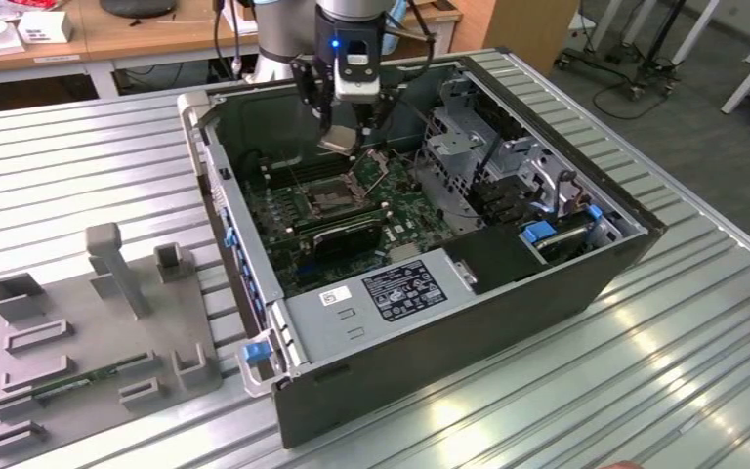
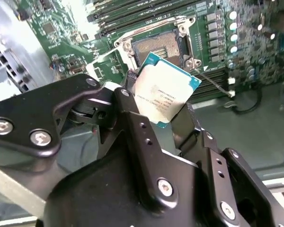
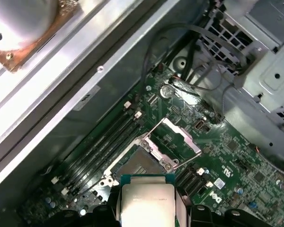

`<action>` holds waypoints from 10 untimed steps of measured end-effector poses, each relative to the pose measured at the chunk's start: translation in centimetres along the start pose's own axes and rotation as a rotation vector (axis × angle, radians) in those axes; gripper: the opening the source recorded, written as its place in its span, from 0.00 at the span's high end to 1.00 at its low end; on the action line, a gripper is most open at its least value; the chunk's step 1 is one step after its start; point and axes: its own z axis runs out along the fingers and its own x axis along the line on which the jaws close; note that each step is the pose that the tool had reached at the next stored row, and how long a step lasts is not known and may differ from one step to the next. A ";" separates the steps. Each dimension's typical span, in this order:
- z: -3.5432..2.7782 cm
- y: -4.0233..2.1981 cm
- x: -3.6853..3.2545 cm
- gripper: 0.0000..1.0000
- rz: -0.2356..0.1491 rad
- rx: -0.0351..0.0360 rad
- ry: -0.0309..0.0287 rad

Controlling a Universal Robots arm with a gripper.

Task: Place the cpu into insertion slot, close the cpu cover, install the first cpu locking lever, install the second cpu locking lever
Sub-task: 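Place the cpu into insertion slot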

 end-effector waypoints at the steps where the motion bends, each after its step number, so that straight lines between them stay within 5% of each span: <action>1: 0.03 0.00 0.00 0.46 0.018 -0.0003 -0.0016; 10: 0.30 -0.03 -0.01 0.46 0.182 -0.0035 -0.0163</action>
